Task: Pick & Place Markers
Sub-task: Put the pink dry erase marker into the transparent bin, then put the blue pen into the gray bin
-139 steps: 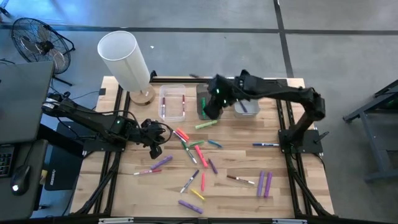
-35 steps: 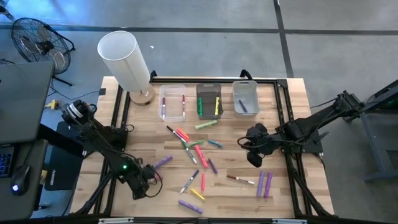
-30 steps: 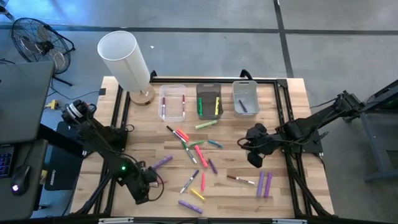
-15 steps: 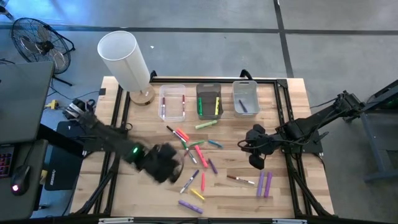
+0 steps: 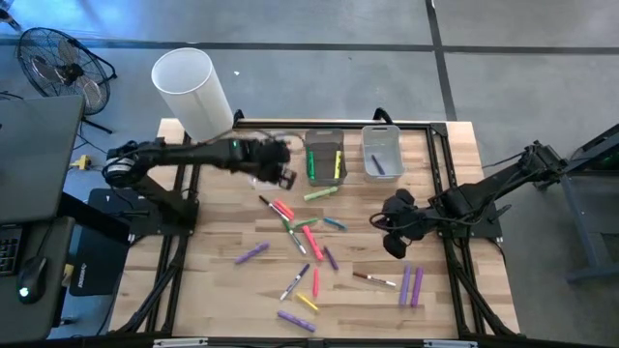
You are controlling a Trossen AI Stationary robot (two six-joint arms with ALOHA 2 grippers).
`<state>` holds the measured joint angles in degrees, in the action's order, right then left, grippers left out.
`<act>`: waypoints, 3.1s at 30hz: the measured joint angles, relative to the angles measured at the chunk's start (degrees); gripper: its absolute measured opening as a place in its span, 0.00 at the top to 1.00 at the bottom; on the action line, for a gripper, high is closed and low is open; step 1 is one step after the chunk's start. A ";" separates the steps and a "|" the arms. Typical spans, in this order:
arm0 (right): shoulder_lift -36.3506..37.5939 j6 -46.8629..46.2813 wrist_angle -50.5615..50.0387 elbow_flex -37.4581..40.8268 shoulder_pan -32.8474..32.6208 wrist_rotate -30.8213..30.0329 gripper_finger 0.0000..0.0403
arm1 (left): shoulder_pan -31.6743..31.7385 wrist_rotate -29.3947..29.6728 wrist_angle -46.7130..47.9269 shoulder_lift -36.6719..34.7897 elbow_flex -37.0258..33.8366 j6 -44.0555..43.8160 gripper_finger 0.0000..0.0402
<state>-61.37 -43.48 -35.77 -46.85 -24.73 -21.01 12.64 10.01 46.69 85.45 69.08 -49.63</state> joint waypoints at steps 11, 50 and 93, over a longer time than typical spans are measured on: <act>-0.01 -5.70 -0.37 0.00 3.57 -7.18 1.00 | 12.10 -2.01 0.03 5.24 0.08 9.75 0.95; -0.01 -0.25 0.02 0.00 4.85 6.46 1.00 | -29.42 4.76 -10.20 5.03 -0.02 -14.72 0.67; -55.27 7.29 -25.06 -44.27 20.18 18.62 0.83 | -29.44 -3.43 -15.63 -26.57 -32.96 20.60 1.00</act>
<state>-116.64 -36.19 -60.83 -91.12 -4.55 -2.39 -16.80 6.58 31.06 58.88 36.12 -29.03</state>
